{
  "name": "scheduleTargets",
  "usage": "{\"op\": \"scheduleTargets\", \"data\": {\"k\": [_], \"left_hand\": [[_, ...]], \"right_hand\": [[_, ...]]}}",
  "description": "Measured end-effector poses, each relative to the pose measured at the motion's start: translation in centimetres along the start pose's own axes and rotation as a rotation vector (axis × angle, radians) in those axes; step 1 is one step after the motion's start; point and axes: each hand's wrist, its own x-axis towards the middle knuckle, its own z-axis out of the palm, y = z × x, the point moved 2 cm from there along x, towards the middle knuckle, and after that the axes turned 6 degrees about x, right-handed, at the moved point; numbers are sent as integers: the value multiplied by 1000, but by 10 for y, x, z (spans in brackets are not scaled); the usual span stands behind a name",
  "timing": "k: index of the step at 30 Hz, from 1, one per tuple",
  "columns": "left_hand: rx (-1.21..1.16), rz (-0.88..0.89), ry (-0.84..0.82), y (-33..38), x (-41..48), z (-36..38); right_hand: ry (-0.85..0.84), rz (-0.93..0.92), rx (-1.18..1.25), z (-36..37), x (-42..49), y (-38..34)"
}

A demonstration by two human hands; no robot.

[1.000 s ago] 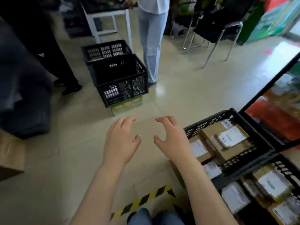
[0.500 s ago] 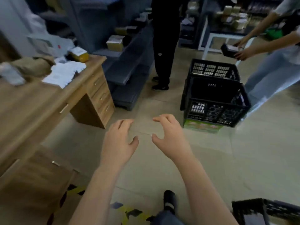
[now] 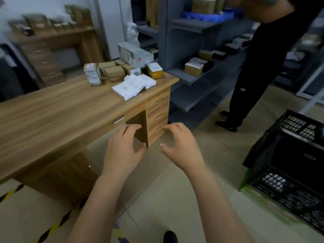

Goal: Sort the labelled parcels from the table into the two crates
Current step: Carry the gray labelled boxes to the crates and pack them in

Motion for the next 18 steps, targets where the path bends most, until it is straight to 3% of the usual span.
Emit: {"op": "scheduleTargets", "data": {"k": [5, 18], "left_hand": [[0, -87, 70, -1, 39, 14], [21, -160, 30, -41, 161, 55]], "right_hand": [[-44, -79, 39, 4, 59, 15], [-145, -89, 49, 42, 191, 42]]}}
